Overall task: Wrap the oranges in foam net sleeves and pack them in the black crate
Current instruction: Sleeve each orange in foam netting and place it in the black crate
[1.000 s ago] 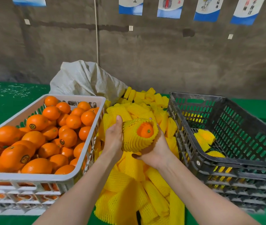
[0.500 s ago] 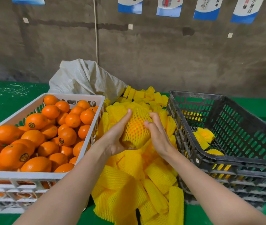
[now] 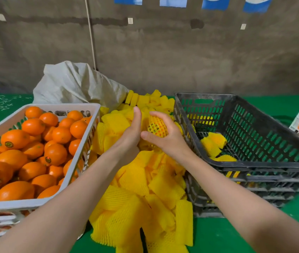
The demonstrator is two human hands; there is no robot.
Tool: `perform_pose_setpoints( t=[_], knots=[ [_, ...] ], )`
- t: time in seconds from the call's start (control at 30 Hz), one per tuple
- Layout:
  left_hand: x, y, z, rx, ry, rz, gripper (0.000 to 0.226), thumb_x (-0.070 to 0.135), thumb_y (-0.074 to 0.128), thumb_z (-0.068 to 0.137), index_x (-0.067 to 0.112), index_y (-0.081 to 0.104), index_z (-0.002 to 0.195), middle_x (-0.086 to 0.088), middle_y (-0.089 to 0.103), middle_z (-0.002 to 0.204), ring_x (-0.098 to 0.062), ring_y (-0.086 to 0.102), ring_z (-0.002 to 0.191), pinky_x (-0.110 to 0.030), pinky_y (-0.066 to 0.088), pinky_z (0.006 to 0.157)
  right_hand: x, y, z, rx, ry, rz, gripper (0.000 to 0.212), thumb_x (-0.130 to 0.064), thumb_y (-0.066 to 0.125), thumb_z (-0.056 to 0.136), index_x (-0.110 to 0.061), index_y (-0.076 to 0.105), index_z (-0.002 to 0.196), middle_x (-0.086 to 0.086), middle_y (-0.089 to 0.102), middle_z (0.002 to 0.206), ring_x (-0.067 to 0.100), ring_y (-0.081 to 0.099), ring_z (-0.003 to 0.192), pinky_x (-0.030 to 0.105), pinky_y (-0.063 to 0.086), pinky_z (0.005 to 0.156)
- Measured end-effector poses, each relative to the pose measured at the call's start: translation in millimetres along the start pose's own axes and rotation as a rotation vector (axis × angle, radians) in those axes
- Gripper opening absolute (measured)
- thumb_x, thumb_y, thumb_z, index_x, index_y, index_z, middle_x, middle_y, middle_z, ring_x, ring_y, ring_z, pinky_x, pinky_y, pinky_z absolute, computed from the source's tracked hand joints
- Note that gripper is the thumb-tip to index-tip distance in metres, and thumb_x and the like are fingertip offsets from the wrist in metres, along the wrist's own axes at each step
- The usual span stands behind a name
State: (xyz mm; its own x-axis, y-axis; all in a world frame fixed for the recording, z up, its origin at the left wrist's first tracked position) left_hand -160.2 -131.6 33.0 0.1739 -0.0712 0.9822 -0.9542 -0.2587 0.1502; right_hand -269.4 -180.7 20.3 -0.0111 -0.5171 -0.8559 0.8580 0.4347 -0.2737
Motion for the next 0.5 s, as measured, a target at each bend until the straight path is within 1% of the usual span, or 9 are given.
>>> perform_pose_setpoints(
  t=[0.07, 0.17, 0.23, 0.27, 0.33, 0.37, 0.43, 0.47, 0.5],
  knots=[
    [6.5, 19.0, 6.5, 0.002, 0.001, -0.141, 0.061, 0.054, 0.021, 0.098, 0.012, 0.055, 0.126, -0.013, 0.064, 0.121, -0.023, 0.065, 0.102, -0.039, 0.056, 0.082, 0.4, -21.9, 10.5, 0.078, -0.028, -0.002, 0.058, -0.02, 0.082, 0.069, -0.024, 0.052, 0.118, -0.012, 0.053, 0.114, 0.002, 0.052, 0.103, 0.009, 0.042, 0.085],
    [6.1, 49.1, 17.0, 0.041, 0.117, -0.148, 0.037, 0.029, 0.03, 0.104, 0.011, 0.055, 0.125, -0.012, 0.064, 0.11, -0.022, 0.064, 0.084, -0.037, 0.056, 0.071, 4.9, -65.3, 29.3, 0.189, -0.054, -0.052, 0.053, -0.015, 0.083, 0.067, -0.026, 0.055, 0.111, -0.014, 0.056, 0.104, -0.005, 0.053, 0.092, 0.004, 0.041, 0.075],
    [1.3, 71.7, 31.3, 0.054, 0.244, 0.028, 0.032, 0.015, 0.034, 0.104, 0.008, 0.048, 0.131, -0.007, 0.058, 0.103, -0.02, 0.06, 0.083, -0.034, 0.053, 0.073, 17.0, -97.5, 43.8, 0.328, -0.04, -0.113, 0.05, -0.016, 0.083, 0.066, -0.027, 0.057, 0.107, -0.016, 0.057, 0.097, -0.005, 0.053, 0.082, 0.005, 0.041, 0.073],
    [-0.9, 82.7, 39.5, 0.056, 0.321, 0.182, 0.031, 0.011, 0.037, 0.102, 0.005, 0.048, 0.131, -0.006, 0.057, 0.102, -0.018, 0.06, 0.085, -0.033, 0.052, 0.075, 24.8, -113.1, 51.2, 0.398, 0.003, -0.155, 0.05, -0.019, 0.083, 0.064, -0.028, 0.058, 0.107, -0.017, 0.057, 0.094, -0.003, 0.053, 0.081, 0.008, 0.042, 0.071],
    [-6.6, 105.8, 58.9, 0.024, 0.457, 0.544, 0.03, 0.006, 0.044, 0.098, 0.002, 0.051, 0.127, -0.011, 0.06, 0.111, -0.022, 0.06, 0.098, -0.036, 0.048, 0.085, 45.8, -142.6, 66.5, 0.439, 0.164, -0.308, 0.05, -0.025, 0.081, 0.064, -0.031, 0.059, 0.108, -0.011, 0.059, 0.098, 0.005, 0.054, 0.09, 0.017, 0.042, 0.075],
    [-12.4, 118.6, 69.7, -0.007, 0.494, 0.725, 0.03, 0.006, 0.046, 0.097, 0.001, 0.052, 0.126, -0.014, 0.061, 0.116, -0.026, 0.058, 0.107, -0.037, 0.046, 0.09, 60.8, -156.2, 74.2, 0.357, 0.259, -0.477, 0.048, -0.026, 0.078, 0.067, -0.031, 0.058, 0.111, -0.005, 0.06, 0.106, 0.013, 0.055, 0.098, 0.023, 0.043, 0.079],
    [-24.7, 133.8, 85.2, -0.121, 0.51, 1.049, 0.032, 0.006, 0.048, 0.095, 0.002, 0.052, 0.127, -0.016, 0.058, 0.124, -0.031, 0.051, 0.116, -0.037, 0.041, 0.094, 88.5, -165.9, 84.7, -0.057, 0.372, -0.909, 0.043, -0.021, 0.068, 0.078, -0.027, 0.055, 0.118, 0.004, 0.057, 0.123, 0.026, 0.054, 0.112, 0.032, 0.045, 0.089],
    [-32.2, 140.0, 90.8, -0.187, 0.501, 1.18, 0.033, 0.005, 0.049, 0.094, 0.002, 0.052, 0.127, -0.017, 0.056, 0.126, -0.032, 0.049, 0.118, -0.038, 0.039, 0.096, 99.9, -166.9, 86.5, -0.279, 0.389, -1.07, 0.042, -0.018, 0.063, 0.081, -0.024, 0.052, 0.122, 0.007, 0.056, 0.127, 0.029, 0.053, 0.115, 0.036, 0.046, 0.089],
    [-39.0, 143.7, 96.1, -0.221, 0.498, 1.278, 0.034, 0.004, 0.049, 0.093, 0.001, 0.054, 0.126, -0.018, 0.056, 0.128, -0.033, 0.048, 0.12, -0.04, 0.037, 0.099, 107.5, -165.5, 87.4, -0.43, 0.41, -1.175, 0.043, -0.017, 0.061, 0.083, -0.02, 0.049, 0.124, 0.01, 0.055, 0.126, 0.031, 0.053, 0.114, 0.036, 0.046, 0.086]
  ],
)
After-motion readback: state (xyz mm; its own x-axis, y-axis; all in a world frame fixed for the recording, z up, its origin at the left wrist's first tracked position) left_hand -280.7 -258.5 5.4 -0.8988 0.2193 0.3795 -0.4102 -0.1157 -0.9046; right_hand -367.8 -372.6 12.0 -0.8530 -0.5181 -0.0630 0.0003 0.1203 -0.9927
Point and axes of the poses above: each hand's wrist, its own z-axis towards the middle knuckle, its own y-axis out of the palm, x = y × z, the point moved 1 cm from there along z, towards the middle knuckle
